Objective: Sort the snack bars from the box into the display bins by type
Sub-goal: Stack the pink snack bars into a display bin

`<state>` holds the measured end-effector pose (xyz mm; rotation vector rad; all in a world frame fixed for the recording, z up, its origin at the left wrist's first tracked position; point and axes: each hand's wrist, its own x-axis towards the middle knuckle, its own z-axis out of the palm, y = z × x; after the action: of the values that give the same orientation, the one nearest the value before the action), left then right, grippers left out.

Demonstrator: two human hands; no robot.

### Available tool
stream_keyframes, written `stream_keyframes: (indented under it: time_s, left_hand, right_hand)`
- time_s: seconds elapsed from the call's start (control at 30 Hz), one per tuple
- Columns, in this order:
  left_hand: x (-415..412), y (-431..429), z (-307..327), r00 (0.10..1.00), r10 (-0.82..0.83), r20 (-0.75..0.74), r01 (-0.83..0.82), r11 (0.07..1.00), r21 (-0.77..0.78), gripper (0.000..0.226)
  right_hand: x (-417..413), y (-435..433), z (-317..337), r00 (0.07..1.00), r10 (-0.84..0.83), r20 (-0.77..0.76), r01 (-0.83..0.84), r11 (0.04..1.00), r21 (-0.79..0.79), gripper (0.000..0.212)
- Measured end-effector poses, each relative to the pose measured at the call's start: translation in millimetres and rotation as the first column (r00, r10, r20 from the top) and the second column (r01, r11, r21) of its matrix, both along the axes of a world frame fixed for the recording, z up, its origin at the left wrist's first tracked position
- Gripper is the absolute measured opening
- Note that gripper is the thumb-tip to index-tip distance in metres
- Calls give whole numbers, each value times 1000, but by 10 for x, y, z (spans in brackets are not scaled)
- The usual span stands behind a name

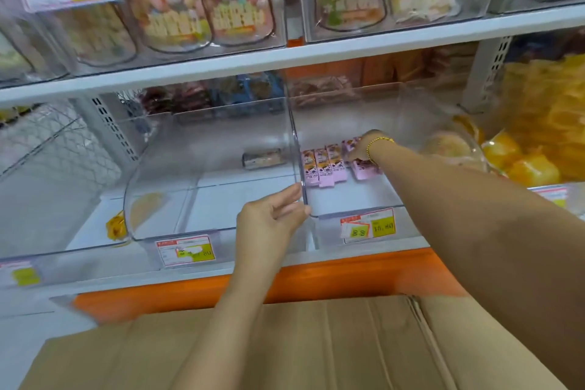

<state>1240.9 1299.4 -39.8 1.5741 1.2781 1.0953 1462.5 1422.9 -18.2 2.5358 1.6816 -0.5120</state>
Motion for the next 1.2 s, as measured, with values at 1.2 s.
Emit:
stream_keyframes:
  time_s: [1.2]
  left_hand:
    - [-805,-2858,-1994,627,-483,-611,27,798,-603,19]
  right_hand:
    - [-1138,-4215,-2164,822,-192,-536,-47,915,-400,31]
